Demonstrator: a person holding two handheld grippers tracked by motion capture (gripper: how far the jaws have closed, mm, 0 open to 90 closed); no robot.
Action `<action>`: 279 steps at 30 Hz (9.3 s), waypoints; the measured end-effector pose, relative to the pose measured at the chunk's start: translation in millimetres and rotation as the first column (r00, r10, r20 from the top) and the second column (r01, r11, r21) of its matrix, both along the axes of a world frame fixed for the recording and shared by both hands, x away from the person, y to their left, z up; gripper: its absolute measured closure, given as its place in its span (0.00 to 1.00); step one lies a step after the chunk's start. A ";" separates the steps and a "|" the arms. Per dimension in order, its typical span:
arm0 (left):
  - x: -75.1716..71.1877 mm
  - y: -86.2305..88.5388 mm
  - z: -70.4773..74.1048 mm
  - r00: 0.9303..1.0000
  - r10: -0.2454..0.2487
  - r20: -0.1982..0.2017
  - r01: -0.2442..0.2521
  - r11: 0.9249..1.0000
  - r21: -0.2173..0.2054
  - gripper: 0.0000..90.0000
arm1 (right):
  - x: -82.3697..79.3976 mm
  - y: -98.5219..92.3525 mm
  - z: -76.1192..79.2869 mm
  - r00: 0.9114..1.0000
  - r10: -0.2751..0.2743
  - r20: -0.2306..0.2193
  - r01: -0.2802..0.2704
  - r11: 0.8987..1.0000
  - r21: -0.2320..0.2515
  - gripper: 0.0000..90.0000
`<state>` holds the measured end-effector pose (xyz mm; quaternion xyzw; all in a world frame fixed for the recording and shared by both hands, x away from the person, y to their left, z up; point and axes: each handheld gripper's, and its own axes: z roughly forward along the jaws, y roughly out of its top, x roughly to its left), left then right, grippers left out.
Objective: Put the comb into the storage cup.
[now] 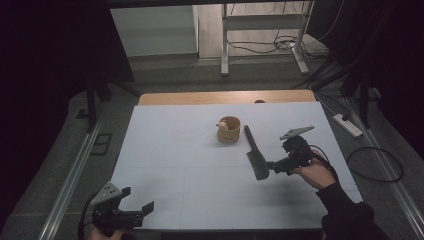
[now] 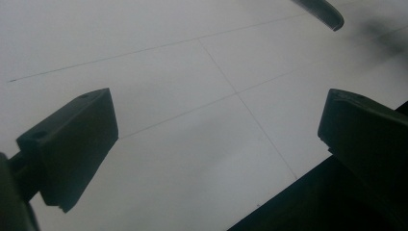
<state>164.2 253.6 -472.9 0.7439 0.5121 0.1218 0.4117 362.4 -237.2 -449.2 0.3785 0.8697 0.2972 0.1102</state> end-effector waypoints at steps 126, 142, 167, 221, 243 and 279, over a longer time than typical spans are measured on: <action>2.8 2.9 -1.3 1.000 -0.019 -0.017 0.018 0.999 -0.034 0.01 | 120.0 38.9 -50.2 0.997 0.023 -0.073 -0.039 0.974 -0.223 1.00; 3.0 2.6 -1.2 1.000 -0.018 -0.018 0.018 0.999 -0.033 0.01 | 108.6 -11.6 -46.4 0.995 -0.037 -0.097 0.013 0.973 -0.230 1.00; 2.9 2.2 -0.9 1.000 -0.018 -0.017 0.017 0.999 -0.033 0.01 | 52.4 -79.0 -42.2 0.988 -0.090 -0.122 0.060 0.971 -0.233 1.00; 4.0 1.0 -0.5 1.000 -0.026 -0.014 0.025 0.999 -0.029 0.01 | -50.0 -96.5 -15.9 0.986 -0.166 -0.033 0.163 0.983 -0.084 0.45; 4.6 1.0 -0.8 1.000 -0.026 -0.019 0.025 0.999 -0.031 0.01 | -38.1 -82.4 -9.2 0.982 -0.183 -0.045 0.180 0.981 -0.066 0.00; 5.2 0.9 -1.1 0.999 -0.028 -0.023 0.027 0.999 -0.028 0.01 | -3.8 -54.1 -19.2 0.982 -0.174 -0.074 0.163 0.977 -0.137 0.00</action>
